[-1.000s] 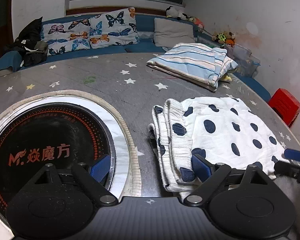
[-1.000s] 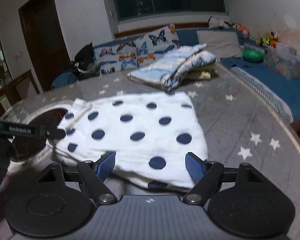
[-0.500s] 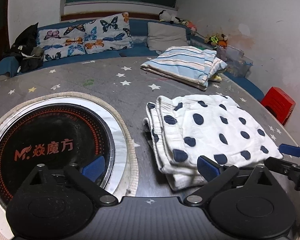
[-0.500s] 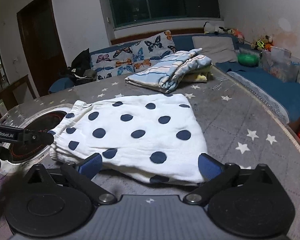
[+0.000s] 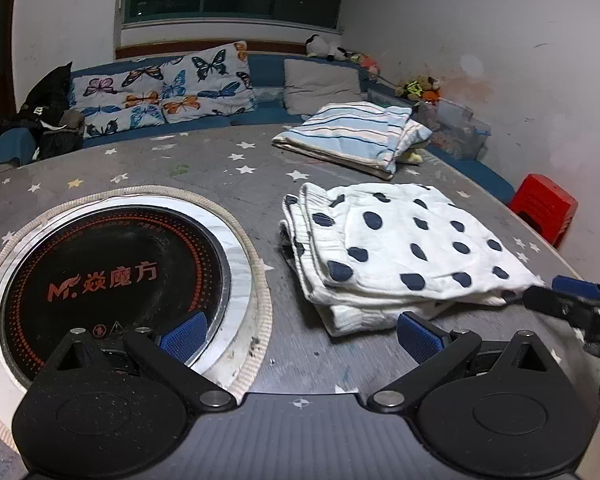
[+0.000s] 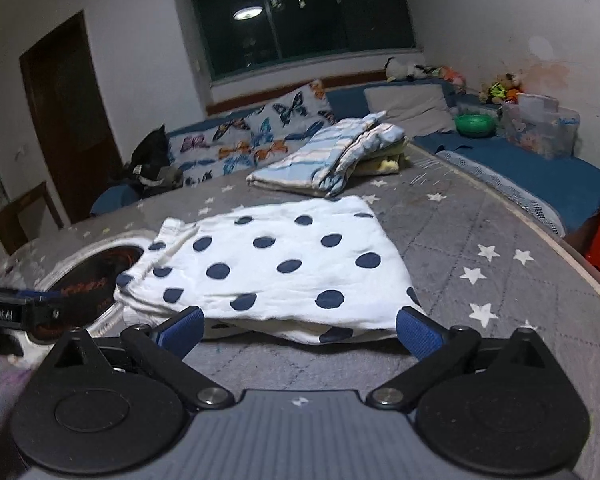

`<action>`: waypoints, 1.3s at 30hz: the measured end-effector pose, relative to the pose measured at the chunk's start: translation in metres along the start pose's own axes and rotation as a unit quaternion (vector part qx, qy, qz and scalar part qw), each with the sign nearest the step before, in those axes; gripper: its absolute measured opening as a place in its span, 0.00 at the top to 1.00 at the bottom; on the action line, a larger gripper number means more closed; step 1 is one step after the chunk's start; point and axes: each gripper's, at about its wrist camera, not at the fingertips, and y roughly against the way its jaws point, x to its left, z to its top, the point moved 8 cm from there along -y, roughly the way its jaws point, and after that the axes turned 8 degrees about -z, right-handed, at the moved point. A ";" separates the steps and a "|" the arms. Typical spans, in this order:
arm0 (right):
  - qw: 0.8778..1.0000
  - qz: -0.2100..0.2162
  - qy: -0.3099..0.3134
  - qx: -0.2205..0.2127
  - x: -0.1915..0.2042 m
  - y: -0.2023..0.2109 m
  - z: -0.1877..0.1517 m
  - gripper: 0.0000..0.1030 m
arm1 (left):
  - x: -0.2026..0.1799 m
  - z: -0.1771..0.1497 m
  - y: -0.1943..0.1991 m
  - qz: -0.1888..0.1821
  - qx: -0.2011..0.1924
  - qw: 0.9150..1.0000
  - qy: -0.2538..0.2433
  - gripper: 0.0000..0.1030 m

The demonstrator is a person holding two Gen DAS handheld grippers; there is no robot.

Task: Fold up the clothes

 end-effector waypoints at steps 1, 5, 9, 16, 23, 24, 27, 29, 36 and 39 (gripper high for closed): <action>1.000 -0.003 -0.006 -0.004 0.000 0.003 0.000 0.00 | -0.001 -0.001 0.003 -0.001 -0.003 1.000 -0.002 0.00; 1.000 -0.005 -0.016 -0.014 0.002 0.012 -0.003 0.00 | -0.004 -0.004 0.016 -0.010 -0.016 1.000 -0.009 0.00; 1.000 -0.001 -0.010 -0.021 0.009 0.022 -0.006 0.00 | -0.007 -0.009 0.026 -0.019 -0.023 0.999 -0.013 0.00; 1.000 0.001 0.005 -0.028 0.025 0.035 -0.013 0.00 | -0.008 -0.022 0.038 -0.026 -0.024 0.999 -0.017 0.00; 0.999 -0.008 0.028 -0.020 0.041 0.040 -0.024 0.00 | -0.012 -0.034 0.045 -0.035 -0.020 0.999 -0.020 0.00; 0.999 -0.011 0.034 -0.020 0.043 0.041 -0.025 0.00 | -0.012 -0.036 0.046 -0.036 -0.019 0.999 -0.020 0.00; 0.999 -0.012 0.031 -0.023 0.046 0.045 -0.028 0.00 | -0.014 -0.041 0.048 -0.038 -0.015 0.999 -0.017 0.00; 0.999 -0.015 0.030 -0.023 0.047 0.046 -0.029 0.00 | -0.015 -0.044 0.048 -0.039 -0.012 0.999 -0.018 0.00; 0.999 -0.024 0.037 -0.008 0.050 0.049 -0.038 0.00 | -0.017 -0.050 0.053 -0.041 -0.011 0.999 -0.018 0.00; 0.999 -0.029 0.038 -0.004 0.051 0.050 -0.043 0.00 | -0.020 -0.053 0.055 -0.043 -0.010 0.999 -0.021 0.00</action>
